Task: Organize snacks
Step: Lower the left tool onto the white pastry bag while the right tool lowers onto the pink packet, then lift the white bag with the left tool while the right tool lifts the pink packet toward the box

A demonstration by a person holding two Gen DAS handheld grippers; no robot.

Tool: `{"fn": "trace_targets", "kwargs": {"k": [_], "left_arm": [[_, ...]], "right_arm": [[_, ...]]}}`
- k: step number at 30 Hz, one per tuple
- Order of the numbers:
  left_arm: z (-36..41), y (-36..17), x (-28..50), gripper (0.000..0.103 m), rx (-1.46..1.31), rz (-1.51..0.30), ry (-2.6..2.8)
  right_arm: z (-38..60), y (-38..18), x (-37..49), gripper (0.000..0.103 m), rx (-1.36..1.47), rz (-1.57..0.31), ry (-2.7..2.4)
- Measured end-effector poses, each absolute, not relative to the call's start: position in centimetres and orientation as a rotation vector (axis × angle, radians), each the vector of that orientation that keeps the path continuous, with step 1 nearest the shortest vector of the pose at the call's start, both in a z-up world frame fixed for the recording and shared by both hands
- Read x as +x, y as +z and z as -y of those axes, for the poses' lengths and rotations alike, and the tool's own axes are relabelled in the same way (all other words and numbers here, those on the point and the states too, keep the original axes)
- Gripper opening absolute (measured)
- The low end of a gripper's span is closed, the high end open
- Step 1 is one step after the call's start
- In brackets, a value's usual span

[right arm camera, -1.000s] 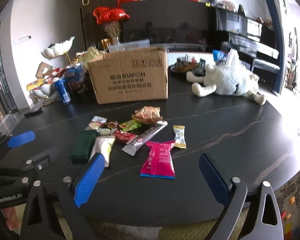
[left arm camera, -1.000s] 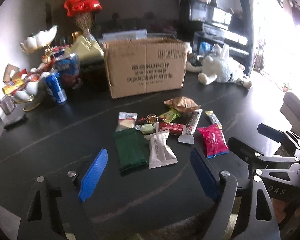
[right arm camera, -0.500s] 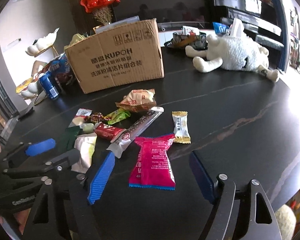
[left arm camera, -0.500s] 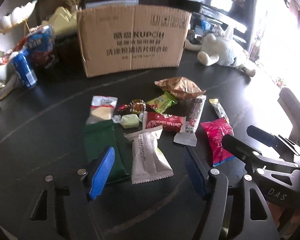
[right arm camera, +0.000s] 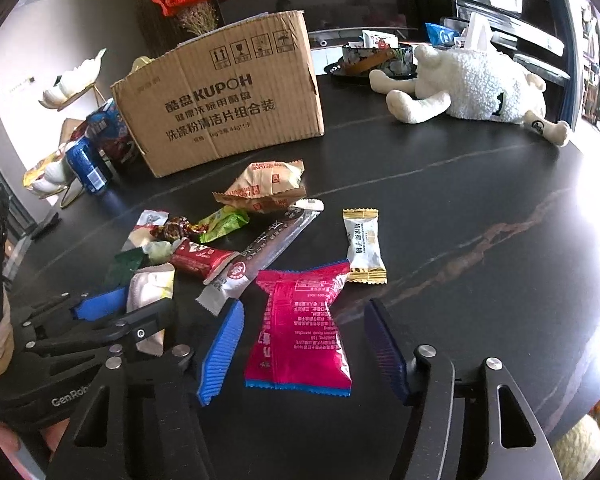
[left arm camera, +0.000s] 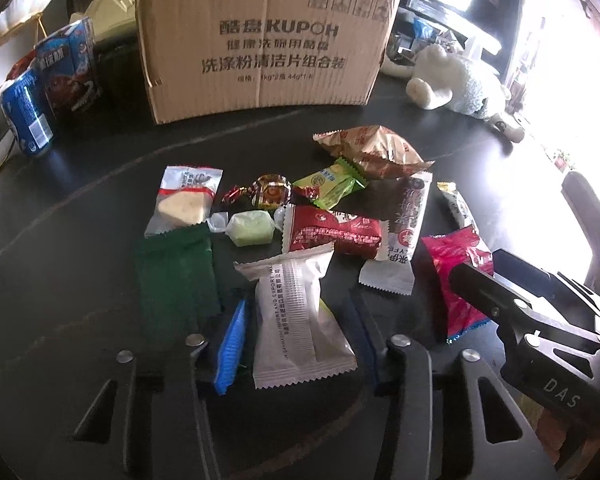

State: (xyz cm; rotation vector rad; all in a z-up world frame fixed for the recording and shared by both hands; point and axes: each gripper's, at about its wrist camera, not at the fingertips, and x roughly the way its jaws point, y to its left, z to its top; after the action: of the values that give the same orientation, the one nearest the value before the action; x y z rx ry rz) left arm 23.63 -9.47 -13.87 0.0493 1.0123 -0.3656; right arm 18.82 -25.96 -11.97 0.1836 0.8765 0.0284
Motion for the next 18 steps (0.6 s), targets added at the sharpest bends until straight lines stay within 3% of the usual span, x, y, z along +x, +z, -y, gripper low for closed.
{"fn": "trace_targets", "kwargs": {"k": [1, 6, 9, 18], "left_arm": [[9.5, -13.9, 23.7, 0.039, 0.055, -1.009, -0.362], [9.5, -13.8, 23.8, 0.036, 0.055, -1.017, -0.365], [9.5, -13.7, 23.6, 0.03, 0.055, -1.017, -0.367], [9.2, -11.5, 22.0, 0.03, 0.046, -0.964, -0.378]], "right_arm": [[25.9, -12.0, 18.9, 0.059, 0.184, -0.879, 0.032], [25.8, -12.4, 19.2, 0.041, 0.193, -0.9, 0.046], [25.8, -12.3, 19.1, 0.038, 0.192, -0.895, 0.045], [25.2, -10.7, 17.6, 0.037, 0.176, -0.869, 0.06]]}}
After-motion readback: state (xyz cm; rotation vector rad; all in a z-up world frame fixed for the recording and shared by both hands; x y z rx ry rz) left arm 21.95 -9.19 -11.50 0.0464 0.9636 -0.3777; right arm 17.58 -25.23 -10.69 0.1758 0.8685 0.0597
